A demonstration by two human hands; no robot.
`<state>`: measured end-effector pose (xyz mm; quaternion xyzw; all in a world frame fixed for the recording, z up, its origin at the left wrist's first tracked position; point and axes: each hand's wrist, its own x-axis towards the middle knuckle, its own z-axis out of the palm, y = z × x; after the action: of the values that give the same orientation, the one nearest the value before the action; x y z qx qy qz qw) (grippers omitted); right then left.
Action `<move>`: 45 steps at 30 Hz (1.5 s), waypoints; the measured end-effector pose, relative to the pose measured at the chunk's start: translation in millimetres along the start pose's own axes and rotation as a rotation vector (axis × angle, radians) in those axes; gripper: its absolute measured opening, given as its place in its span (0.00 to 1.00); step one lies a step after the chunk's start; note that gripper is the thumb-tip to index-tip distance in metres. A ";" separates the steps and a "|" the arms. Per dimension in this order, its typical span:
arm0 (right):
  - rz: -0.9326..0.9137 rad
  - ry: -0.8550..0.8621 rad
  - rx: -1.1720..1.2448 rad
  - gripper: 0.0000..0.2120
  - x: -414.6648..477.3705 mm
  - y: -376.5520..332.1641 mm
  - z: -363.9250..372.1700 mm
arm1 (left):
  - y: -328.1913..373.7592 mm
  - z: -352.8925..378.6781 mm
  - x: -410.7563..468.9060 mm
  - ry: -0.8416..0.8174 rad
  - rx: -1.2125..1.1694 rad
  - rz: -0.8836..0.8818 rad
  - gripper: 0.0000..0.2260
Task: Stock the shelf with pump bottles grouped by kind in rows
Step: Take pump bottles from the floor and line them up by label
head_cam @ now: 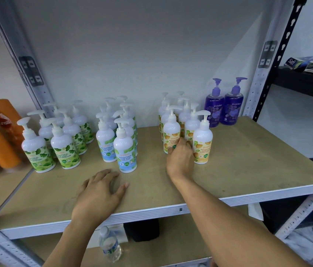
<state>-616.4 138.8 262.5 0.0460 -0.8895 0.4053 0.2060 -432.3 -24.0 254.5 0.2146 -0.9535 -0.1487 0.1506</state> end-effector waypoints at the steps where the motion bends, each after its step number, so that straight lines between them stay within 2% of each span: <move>1: -0.001 -0.004 0.000 0.12 -0.3 0.1 -0.8 | -0.1 0.1 0.2 -0.003 -0.001 0.000 0.25; 7: -0.061 -0.053 0.049 0.17 -10.3 2.9 -15.8 | 0.2 -0.7 1.6 -0.011 0.008 0.010 0.25; 11: -0.036 -0.077 0.076 0.10 -13.6 16.5 -54.2 | -1.0 -1.2 1.6 -0.015 0.009 0.010 0.25; 15: 0.035 0.011 0.064 0.09 -1.3 47.2 -89.6 | -1.5 -0.4 1.9 -0.019 0.008 0.007 0.25; 18: 0.035 0.034 0.131 0.18 10.4 68.7 -98.9 | -0.6 0.1 1.3 -0.023 -0.005 0.000 0.25; 20: 0.023 -0.030 0.169 0.29 17.8 77.5 -97.9 | 0.2 0.1 0.9 -0.022 -0.013 -0.004 0.25; 22: 0.014 -0.107 0.219 0.33 23.4 82.5 -92.8 | 0.4 0.0 1.3 -0.018 -0.012 -0.006 0.24; 27: -0.006 -0.159 0.272 0.29 28.4 86.8 -84.6 | -0.2 1.0 2.8 -0.019 -0.006 -0.008 0.24; 45: -0.035 -0.114 0.252 0.31 25.2 90.1 -82.1 | -0.2 1.6 3.7 -0.010 -0.009 -0.009 0.24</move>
<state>-634.7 261.8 257.6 0.1102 -0.8409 0.5068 0.1547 -436.0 -25.6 253.9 0.2174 -0.9526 -0.1547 0.1463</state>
